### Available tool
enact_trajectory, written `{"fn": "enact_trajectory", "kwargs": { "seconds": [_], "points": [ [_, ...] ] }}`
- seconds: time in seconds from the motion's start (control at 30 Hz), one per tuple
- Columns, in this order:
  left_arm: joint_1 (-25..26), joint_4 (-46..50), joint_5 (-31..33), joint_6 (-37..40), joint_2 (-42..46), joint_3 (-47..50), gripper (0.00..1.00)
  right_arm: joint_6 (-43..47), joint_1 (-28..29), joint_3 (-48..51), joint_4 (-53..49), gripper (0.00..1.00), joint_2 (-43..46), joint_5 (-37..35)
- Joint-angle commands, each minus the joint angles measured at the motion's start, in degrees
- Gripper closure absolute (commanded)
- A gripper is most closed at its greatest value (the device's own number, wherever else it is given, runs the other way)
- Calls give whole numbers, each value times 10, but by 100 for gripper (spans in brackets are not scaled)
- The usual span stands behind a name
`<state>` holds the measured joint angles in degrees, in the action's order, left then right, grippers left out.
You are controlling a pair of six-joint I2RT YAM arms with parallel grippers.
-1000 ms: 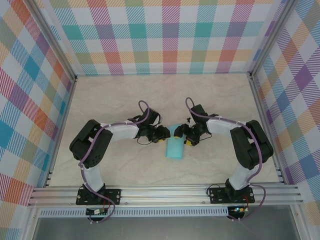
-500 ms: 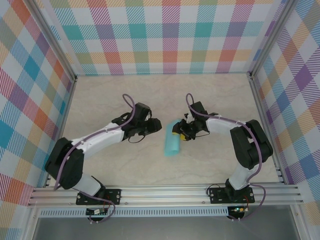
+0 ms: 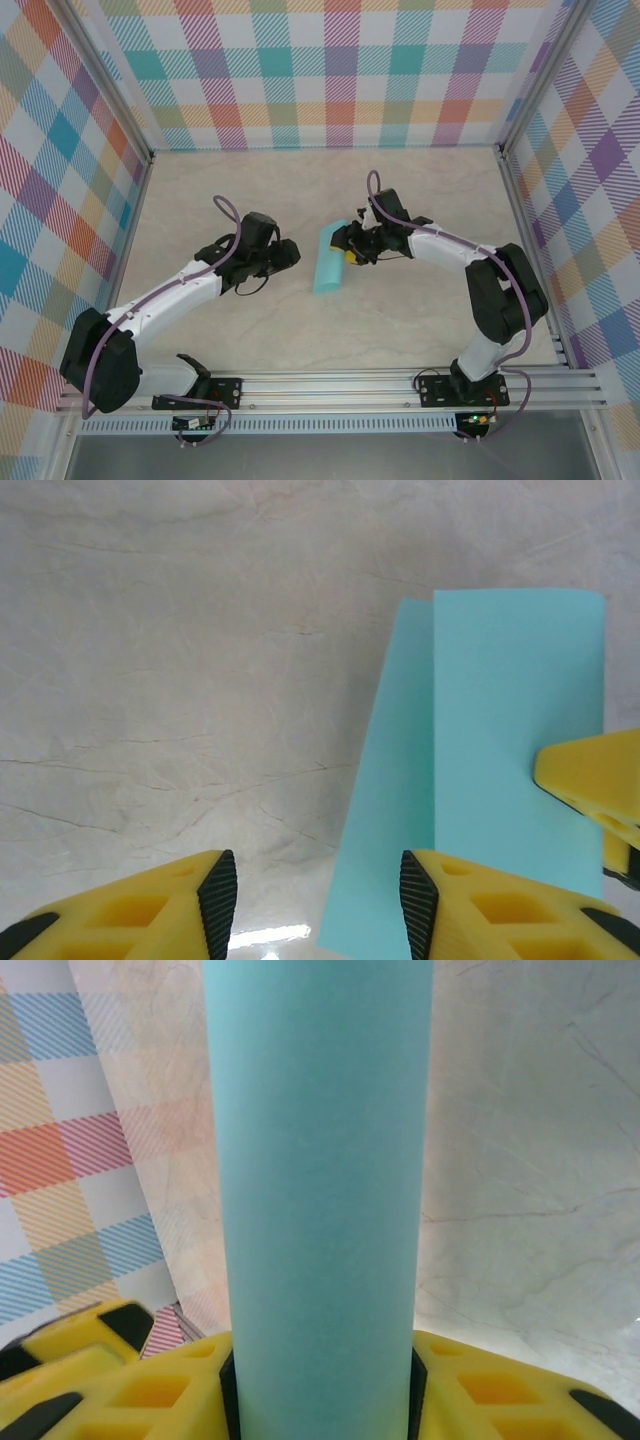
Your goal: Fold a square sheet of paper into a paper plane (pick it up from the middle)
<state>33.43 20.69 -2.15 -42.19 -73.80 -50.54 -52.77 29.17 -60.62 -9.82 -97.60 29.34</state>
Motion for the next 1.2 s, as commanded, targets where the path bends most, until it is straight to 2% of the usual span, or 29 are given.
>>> {"fn": "enact_trajectory", "kwargs": {
  "seconds": [0.0, 0.3, 0.43, 0.7, 1.17],
  "points": [
    [-6, -20, -46, 7, -10, 6, 49, -12, 5, -10, 5, 55, -40, -24],
    [-9, -96, -120, -6, -84, 12, 49, 17, 12, -10, -41, 46, -70, -94],
    [-10, -109, -130, -7, -103, 10, 49, 22, 13, -8, -64, 38, -69, -134],
    [-14, -114, -139, -3, -121, 6, 50, 78, 16, -39, -118, 32, -103, -153],
    [-30, -125, -155, -3, -129, 11, 50, 96, 17, -53, -181, 33, -113, -203]
  ]
}}
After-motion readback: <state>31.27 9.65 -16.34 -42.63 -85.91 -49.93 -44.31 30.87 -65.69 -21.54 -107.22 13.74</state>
